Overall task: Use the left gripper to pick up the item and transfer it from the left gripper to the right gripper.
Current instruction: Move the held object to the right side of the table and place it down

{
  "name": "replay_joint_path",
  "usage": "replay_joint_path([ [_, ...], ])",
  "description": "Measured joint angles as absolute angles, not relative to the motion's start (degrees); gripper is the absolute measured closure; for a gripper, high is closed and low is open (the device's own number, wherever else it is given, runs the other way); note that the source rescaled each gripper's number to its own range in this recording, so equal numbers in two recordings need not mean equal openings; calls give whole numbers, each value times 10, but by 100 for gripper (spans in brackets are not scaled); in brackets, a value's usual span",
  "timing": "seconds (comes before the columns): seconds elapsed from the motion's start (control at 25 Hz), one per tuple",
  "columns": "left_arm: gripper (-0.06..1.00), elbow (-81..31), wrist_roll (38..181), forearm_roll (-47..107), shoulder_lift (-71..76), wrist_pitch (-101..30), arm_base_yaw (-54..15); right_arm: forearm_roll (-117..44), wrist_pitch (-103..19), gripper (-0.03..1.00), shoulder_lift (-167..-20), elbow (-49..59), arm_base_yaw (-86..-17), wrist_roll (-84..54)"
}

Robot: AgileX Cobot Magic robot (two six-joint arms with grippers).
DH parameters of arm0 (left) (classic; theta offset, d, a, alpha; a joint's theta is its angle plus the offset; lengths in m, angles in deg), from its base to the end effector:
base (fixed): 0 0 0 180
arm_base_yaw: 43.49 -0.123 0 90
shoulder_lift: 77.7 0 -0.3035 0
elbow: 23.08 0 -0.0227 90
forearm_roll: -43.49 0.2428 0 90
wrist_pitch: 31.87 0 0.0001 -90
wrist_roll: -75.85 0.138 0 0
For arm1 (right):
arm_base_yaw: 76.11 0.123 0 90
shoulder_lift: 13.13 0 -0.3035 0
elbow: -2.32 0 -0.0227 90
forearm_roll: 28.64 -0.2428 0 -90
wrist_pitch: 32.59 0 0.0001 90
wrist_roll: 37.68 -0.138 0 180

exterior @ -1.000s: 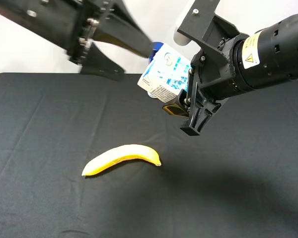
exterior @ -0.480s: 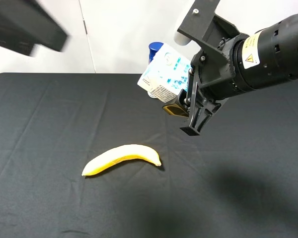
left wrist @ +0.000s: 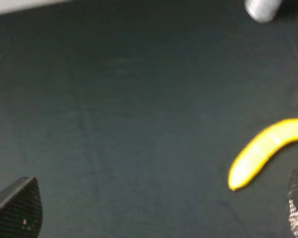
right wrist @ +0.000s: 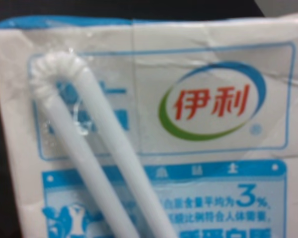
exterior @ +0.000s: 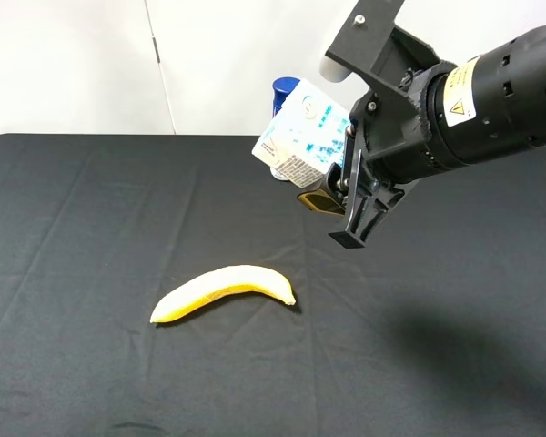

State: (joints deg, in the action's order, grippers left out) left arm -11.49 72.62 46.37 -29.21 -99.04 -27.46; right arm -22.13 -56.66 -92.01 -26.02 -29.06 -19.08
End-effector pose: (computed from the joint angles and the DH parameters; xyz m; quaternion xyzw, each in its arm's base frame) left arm 0.1053 -0.0236 0.4076 0.0983 0.8902 -0.0496 0.4420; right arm 0.1981 0.2034 0.2798 -0.5247 0.7439 0.0600 0.4095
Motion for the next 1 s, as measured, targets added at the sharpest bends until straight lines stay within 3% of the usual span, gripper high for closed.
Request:
replay_joint_path([
  [0.2, -3, -75, 705, 506, -385, -990, -275, -221, -567, 96, -920, -260, -291, -191],
  [0.64, -3, 169, 735, 469, -599, -990, -275, -221, -567, 96, -920, -260, -291, -213],
  [1.0, -3, 242, 759, 469, -666, -978, -275, -221, -567, 97, -920, -260, -291, -238],
])
